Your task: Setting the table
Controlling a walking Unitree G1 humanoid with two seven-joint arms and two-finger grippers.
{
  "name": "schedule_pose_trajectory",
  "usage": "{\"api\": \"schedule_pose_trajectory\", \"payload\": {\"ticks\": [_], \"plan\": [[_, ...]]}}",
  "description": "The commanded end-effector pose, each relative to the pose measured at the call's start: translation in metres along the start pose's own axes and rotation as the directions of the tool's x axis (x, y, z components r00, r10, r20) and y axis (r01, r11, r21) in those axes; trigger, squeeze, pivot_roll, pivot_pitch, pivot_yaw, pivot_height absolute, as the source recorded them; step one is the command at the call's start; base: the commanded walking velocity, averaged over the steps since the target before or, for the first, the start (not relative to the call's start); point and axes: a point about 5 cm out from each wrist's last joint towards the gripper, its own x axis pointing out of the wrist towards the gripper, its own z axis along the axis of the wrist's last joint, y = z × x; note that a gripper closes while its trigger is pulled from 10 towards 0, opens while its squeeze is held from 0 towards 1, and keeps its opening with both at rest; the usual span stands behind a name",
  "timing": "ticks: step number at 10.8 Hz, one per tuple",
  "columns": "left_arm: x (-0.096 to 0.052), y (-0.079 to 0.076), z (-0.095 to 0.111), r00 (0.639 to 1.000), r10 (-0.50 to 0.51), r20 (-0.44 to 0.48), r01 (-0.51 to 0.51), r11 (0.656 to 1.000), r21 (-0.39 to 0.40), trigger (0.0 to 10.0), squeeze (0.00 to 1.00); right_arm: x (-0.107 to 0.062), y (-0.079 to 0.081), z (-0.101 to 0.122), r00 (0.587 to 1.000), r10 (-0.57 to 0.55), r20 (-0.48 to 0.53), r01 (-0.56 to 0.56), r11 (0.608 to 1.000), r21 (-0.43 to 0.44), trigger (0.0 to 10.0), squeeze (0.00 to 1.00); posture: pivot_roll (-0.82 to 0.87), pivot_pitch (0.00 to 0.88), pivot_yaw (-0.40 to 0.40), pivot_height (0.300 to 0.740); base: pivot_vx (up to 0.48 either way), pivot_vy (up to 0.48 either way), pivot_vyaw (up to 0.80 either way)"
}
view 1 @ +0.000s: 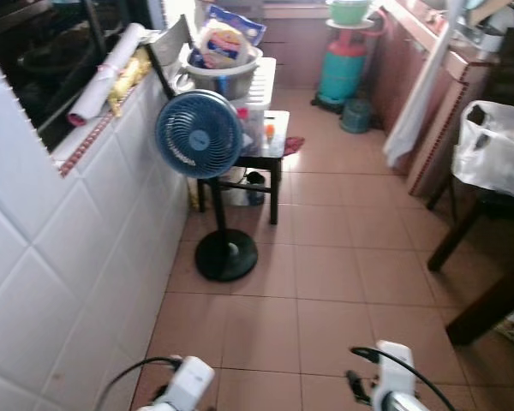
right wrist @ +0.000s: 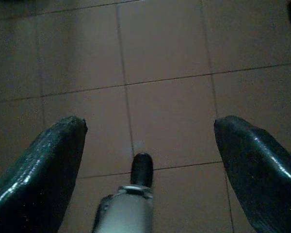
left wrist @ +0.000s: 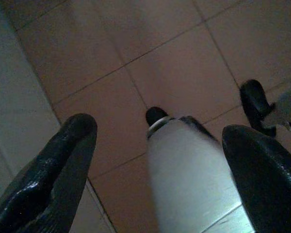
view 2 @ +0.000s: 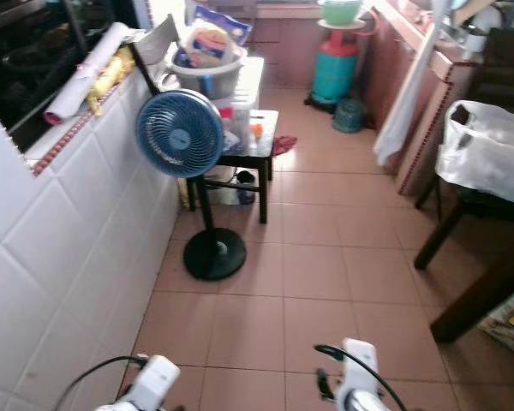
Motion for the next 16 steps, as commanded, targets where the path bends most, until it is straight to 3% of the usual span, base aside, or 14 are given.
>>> {"api": "schedule_pose_trajectory", "payload": {"ticks": [1,2,3,4,5,6,8,10,11,13,14,16], "plan": [[-0.002,0.008,0.001,1.000,-0.006,0.000,0.006,0.998,0.070,10.0,0.00,-0.001,0.000,-0.004,1.000,0.006,0.010,-0.006,1.000,0.004,10.0,0.00,0.07,0.000,-0.048,0.740,0.000,0.000,0.00],[-0.004,0.025,0.005,0.998,0.055,0.015,-0.055,0.997,0.062,10.0,0.00,0.000,0.015,-0.004,0.996,0.086,0.006,-0.086,0.996,-0.011,10.0,0.00,0.16,0.000,-0.073,0.740,0.000,0.000,0.00],[-0.008,0.042,0.002,0.982,0.186,0.006,-0.186,0.980,-0.073,10.0,0.00,0.001,0.029,-0.009,0.985,0.160,-0.059,-0.168,0.969,-0.181,10.0,0.00,0.20,0.000,-0.088,0.740,0.000,0.000,0.00],[-0.010,0.047,0.001,0.974,0.228,0.016,-0.221,0.959,-0.177,10.0,0.00,0.002,0.032,-0.007,0.986,0.152,-0.073,-0.165,0.958,-0.234,10.0,0.00,0.20,0.000,-0.086,0.740,0.000,0.000,0.00],[-0.011,0.045,-0.007,0.973,0.232,0.014,-0.225,0.957,-0.184,10.0,0.00,0.004,0.037,0.005,0.988,0.144,-0.051,-0.152,0.964,-0.217,10.0,0.00,0.21,0.000,-0.081,0.740,0.000,0.000,0.00],[-0.012,0.040,-0.016,0.972,0.237,-0.014,-0.234,0.949,-0.210,10.0,0.00,0.006,0.038,0.013,0.989,0.139,-0.046,-0.147,0.952,-0.268,10.0,0.00,0.19,0.000,-0.064,0.740,0.000,0.000,-0.76],[-0.009,0.026,-0.020,0.983,0.184,-0.027,-0.186,0.968,-0.168,10.0,0.00,0.006,0.029,0.015,0.992,0.104,-0.066,-0.121,0.932,-0.342,10.0,0.00,0.19,0.000,-0.080,0.740,0.000,0.000,-0.74],[-0.008,0.026,-0.014,0.980,0.198,0.004,-0.196,0.973,-0.120,10.0,0.00,0.006,0.027,0.016,0.992,0.099,-0.072,-0.118,0.927,-0.356,10.0,0.00,0.21,0.000,-0.096,0.740,0.000,0.000,-0.72],[-0.009,0.034,-0.007,0.974,0.224,0.023,-0.216,0.961,-0.175,10.0,0.00,0.007,0.036,0.013,0.990,0.118,-0.082,-0.140,0.924,-0.356,10.0,0.00,0.23,0.000,-0.107,0.740,0.000,0.000,-0.71],[-0.008,0.036,-0.005,0.981,0.192,0.028,-0.184,0.966,-0.180,10.0,0.00,0.007,0.051,0.011,0.983,0.161,-0.093,-0.184,0.913,-0.364,10.0,0.00,0.25,0.000,-0.115,0.740,0.000,0.000,-0.71],[-0.009,0.030,-0.012,0.989,0.145,0.005,-0.145,0.987,-0.066,10.0,0.00,0.007,0.061,0.011,0.978,0.189,-0.090,-0.209,0.907,-0.365,10.0,0.00,0.26,0.000,-0.104,0.740,0.000,0.000,-0.71],[-0.011,0.031,-0.020,0.992,0.123,-0.024,-0.123,0.992,-0.023,10.0,0.00,0.007,0.062,0.014,0.981,0.181,-0.065,-0.192,0.927,-0.321,10.0,0.00,0.24,0.000,-0.059,0.740,0.000,0.000,0.00]]}}
